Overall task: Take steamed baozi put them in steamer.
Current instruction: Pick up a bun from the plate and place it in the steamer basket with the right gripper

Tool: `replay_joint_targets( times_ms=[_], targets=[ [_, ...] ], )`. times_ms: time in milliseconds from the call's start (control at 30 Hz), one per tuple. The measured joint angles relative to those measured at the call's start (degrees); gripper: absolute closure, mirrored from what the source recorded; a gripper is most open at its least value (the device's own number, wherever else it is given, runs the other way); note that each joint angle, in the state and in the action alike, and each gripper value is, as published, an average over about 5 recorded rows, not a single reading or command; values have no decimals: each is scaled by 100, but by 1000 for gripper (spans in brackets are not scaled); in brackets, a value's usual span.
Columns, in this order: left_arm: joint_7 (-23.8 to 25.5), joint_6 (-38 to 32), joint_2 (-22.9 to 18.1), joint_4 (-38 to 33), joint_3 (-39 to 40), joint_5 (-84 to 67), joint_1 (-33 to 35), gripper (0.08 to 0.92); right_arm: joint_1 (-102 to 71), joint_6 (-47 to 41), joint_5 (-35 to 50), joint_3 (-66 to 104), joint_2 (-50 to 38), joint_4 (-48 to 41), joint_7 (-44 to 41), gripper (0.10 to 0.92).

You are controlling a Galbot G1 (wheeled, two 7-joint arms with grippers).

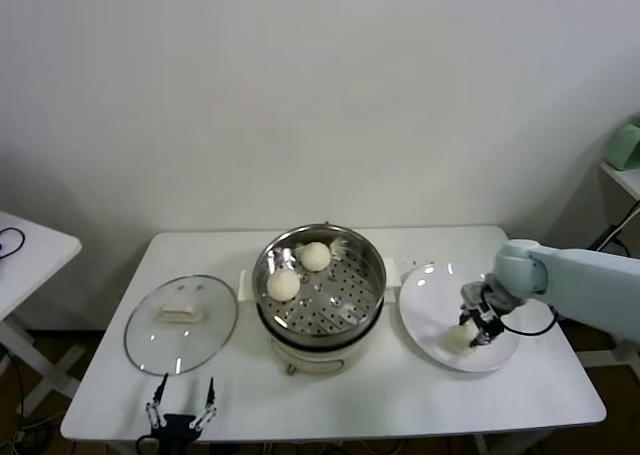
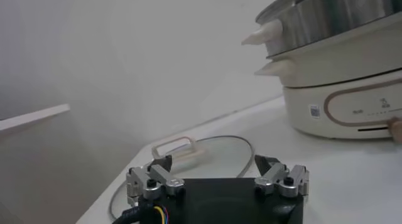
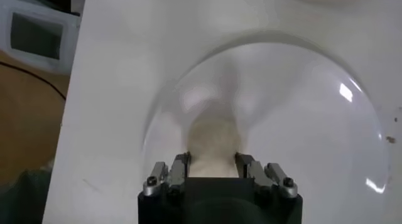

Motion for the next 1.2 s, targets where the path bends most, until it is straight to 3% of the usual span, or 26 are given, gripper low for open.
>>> replay_joint_targets(
  times_ms=[367,700,1200],
  targets=[
    [-3,3,-27,-32,-16,75,20,177,2218,1338,603,-1017,321,663,-512,468],
    [-48,-39,-27,-23,-38,83,50,177,3474,2679,759,-949,922,1391,-683,465],
    [-60,-85,-6,18,-46,85,30,177,2715,3145,-487,-140,2090,1672,-269,465]
  ],
)
